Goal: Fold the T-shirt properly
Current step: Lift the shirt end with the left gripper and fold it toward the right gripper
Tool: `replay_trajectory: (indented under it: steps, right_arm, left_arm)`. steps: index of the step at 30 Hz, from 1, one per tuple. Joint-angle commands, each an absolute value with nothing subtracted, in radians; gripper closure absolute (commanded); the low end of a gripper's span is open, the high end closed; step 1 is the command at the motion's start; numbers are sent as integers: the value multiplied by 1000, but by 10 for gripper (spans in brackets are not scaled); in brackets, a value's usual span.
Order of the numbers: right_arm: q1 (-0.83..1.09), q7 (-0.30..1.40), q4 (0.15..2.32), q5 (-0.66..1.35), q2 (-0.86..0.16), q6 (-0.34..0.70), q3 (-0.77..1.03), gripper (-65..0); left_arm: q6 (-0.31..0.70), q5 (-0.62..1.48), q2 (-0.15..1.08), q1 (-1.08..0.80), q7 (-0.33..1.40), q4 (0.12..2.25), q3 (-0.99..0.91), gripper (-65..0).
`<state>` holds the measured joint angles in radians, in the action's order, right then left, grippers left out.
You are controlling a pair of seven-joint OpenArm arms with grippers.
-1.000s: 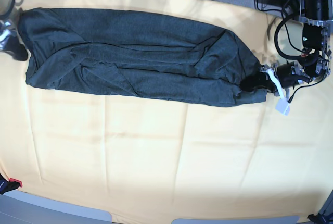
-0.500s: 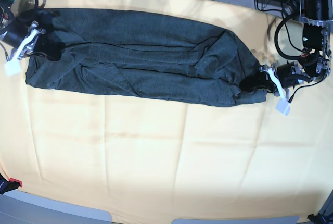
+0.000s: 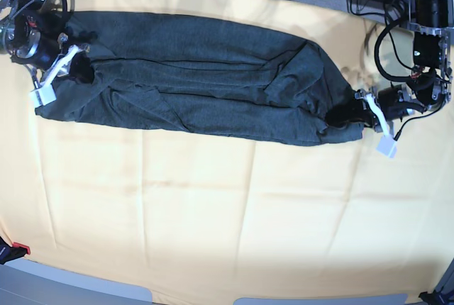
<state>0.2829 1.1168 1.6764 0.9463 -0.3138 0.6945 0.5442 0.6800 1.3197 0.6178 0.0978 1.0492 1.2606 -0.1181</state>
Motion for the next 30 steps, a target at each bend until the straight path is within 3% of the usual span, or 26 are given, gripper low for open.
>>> replay_trajectory:
  steps: [1, 6, 11, 22, 30]
  right_arm:
    - [278, 1075, 1693, 925, -326, 698, 546, 0]
    - [292, 1041, 1693, 857, -316, 698, 543, 0]
    - [297, 1042, 1693, 859, -316, 698, 543, 0]
    - [297, 1042, 1693, 859, -316, 698, 543, 0]
    - [297, 1043, 1693, 859, -316, 698, 543, 0]
  left_arm:
    - [698, 1368, 638, 117, 1051, 1272, -128, 0]
    - [698, 1484, 638, 117, 1167, 1284, -128, 0]
    - [698, 1484, 637, 117, 1168, 1351, -128, 0]
    - [698, 1484, 605, 96, 1175, 1668, -97, 0]
    - [698, 1421, 463, 96, 1081, 1666, 68, 0]
